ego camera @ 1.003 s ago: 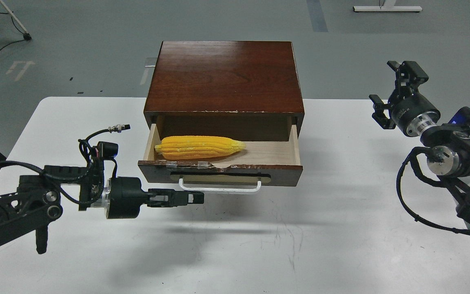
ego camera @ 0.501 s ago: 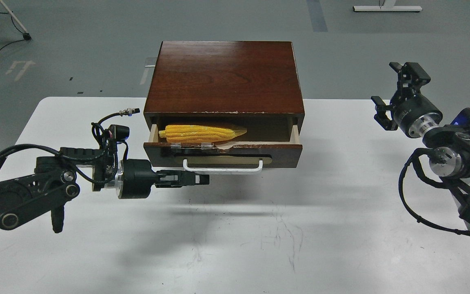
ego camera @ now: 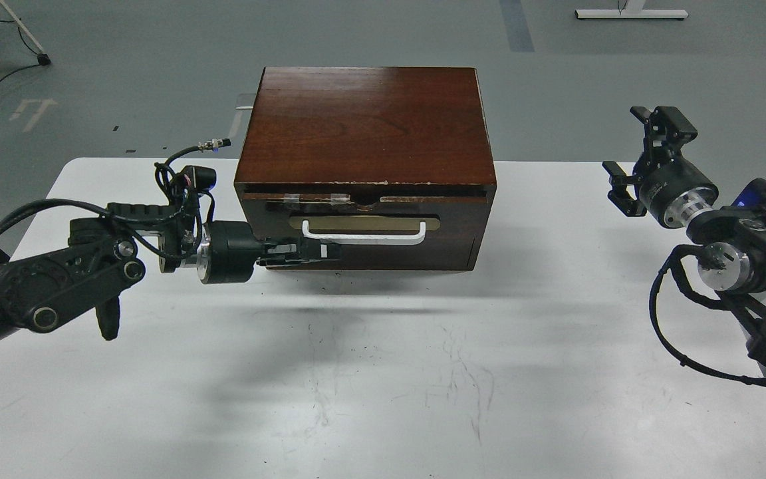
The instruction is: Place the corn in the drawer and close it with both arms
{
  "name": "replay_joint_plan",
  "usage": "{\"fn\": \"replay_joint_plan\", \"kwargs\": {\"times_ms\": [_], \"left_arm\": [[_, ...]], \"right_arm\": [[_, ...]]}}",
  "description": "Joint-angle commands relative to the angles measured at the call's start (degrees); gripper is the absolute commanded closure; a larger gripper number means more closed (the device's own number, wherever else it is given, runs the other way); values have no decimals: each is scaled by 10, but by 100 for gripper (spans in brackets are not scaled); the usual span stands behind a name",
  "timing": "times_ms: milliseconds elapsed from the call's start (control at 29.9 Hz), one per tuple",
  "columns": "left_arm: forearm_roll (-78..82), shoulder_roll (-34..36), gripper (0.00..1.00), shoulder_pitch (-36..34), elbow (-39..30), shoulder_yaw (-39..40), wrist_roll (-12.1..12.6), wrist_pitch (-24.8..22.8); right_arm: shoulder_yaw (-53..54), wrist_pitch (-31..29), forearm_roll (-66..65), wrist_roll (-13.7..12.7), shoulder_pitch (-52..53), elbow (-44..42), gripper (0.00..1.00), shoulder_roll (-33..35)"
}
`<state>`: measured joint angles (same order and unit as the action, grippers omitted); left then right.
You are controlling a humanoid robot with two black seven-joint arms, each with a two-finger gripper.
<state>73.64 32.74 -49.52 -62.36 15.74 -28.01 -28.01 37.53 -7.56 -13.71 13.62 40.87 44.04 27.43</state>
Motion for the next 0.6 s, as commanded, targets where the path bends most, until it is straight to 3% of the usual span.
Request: {"fn": "replay_joint_plan", "kwargs": {"times_ms": [0,568], "left_arm": [[-2,-13,89,-3,18,1,0,0],[-1,-32,85,-5,51,-4,0,0]], "right_arm": [[0,0,0,0,0,0,2,1],[-8,0,0,0,1,0,2,0]]}}
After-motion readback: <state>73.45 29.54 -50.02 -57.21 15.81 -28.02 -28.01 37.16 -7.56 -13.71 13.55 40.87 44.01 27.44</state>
